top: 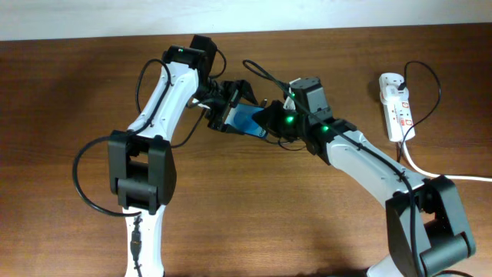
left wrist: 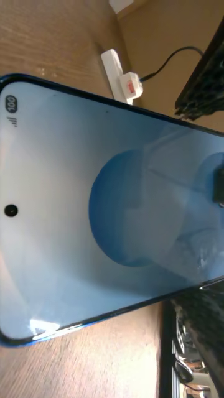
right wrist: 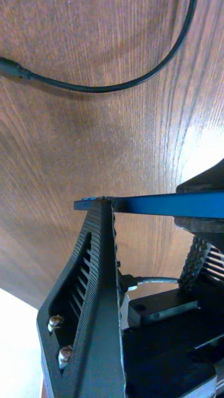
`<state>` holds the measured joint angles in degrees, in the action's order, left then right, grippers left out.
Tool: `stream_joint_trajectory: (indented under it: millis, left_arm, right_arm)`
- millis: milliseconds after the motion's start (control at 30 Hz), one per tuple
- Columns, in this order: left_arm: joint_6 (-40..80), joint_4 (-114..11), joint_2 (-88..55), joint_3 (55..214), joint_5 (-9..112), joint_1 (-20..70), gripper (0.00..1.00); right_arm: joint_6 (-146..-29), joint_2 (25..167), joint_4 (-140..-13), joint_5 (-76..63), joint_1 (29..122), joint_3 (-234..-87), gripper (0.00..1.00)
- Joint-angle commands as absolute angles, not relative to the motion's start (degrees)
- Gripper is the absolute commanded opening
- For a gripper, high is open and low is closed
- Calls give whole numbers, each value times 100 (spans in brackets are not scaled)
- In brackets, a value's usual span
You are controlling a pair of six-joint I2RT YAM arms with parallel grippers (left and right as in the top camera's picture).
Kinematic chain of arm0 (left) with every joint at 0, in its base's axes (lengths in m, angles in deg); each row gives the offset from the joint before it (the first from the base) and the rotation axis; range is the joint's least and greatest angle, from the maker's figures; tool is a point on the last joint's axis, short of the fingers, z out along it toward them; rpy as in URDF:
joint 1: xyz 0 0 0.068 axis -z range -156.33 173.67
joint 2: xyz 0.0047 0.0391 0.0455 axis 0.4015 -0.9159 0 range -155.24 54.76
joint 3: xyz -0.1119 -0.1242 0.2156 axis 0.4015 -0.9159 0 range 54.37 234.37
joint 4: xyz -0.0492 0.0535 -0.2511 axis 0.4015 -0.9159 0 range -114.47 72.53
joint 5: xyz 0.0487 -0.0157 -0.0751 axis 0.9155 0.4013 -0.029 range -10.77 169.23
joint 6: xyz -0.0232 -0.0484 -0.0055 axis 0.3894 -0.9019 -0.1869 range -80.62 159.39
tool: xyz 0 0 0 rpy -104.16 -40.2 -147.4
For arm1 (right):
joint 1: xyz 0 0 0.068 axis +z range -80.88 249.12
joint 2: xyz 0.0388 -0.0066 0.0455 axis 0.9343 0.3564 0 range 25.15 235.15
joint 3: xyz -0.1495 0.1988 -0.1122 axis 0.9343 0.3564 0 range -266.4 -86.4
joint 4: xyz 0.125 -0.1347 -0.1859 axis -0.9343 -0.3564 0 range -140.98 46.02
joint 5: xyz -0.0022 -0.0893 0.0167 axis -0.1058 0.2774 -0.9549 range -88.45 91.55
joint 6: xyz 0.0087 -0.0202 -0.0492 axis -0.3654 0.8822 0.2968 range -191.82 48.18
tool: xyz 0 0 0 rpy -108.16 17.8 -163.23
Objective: Plug charger to phone and switch on socket
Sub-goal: 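Reach the right gripper to the phone and grasp its side edge, then open the left gripper and lift the phone upright with the right gripper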
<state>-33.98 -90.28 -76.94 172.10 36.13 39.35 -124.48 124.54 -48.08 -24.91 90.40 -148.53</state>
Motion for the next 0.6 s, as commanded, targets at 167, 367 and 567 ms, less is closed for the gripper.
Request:
stream_joint_trajectory:
  millis: [167, 367, 567]
  left_arm:
    - [-3389, -9103, -7681, 17304, 3509, 3911, 99]
    - [-2845, -9070, -7681, 17304, 3502, 3784, 99]
    - [-1940, -8526, -7681, 17304, 3351, 3769, 99]
  right_arm:
    - [-12487, 12463, -4650, -2570, 8850, -14943, 4]
    - [-12487, 12463, -4657, -2699, 8559, -14943, 4]
    - [-12483, 12463, -4851, -2740, 8384, -14943, 4]
